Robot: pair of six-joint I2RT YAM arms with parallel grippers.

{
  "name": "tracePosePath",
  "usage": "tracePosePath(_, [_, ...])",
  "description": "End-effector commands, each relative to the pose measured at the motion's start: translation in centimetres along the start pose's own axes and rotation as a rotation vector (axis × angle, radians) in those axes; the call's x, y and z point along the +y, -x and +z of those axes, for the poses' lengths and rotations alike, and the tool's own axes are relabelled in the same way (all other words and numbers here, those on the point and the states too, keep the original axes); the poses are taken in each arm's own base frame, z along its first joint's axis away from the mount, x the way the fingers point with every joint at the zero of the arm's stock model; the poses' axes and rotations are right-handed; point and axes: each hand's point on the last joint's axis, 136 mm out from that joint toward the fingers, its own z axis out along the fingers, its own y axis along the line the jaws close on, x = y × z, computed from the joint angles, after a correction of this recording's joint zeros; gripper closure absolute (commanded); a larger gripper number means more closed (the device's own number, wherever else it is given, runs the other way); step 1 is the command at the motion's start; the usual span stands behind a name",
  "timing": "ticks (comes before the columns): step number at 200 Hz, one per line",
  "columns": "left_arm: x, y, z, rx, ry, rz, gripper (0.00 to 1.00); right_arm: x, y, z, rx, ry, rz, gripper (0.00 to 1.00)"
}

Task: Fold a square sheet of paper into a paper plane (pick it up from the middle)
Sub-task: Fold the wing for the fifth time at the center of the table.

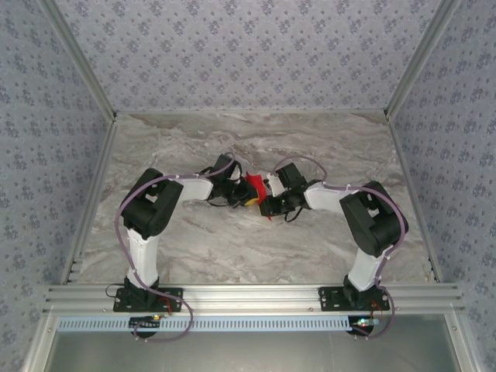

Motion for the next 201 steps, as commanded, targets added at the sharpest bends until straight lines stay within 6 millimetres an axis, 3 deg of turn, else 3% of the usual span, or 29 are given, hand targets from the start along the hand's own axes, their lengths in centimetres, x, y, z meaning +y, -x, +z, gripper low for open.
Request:
tracePosePath(1, [4.1,-0.7,1.1,0.010,0.144,-0.062,0.86,-0.3,0.0,-1.0,-0.001,-0.088,-0.058,0.76])
tracePosePath(47, [4.3,-0.5,1.2,0.008,0.156,-0.081,0.86,-0.5,0.1,-1.5,-0.024,-0.185,-0.113,0.75])
tracePosePath(130, [4.8,-0.7,1.3,0.015,0.167,-0.096,0.86,-0.9,-0.2,-0.2,0.000,-0.287,-0.183,0.74])
tracePosePath(201, [3.5,-0.1,0.5,0.002,0.129,-0.071,0.86,-0.4,-0.5,-0.2,0.002,-0.190,-0.131,0.93])
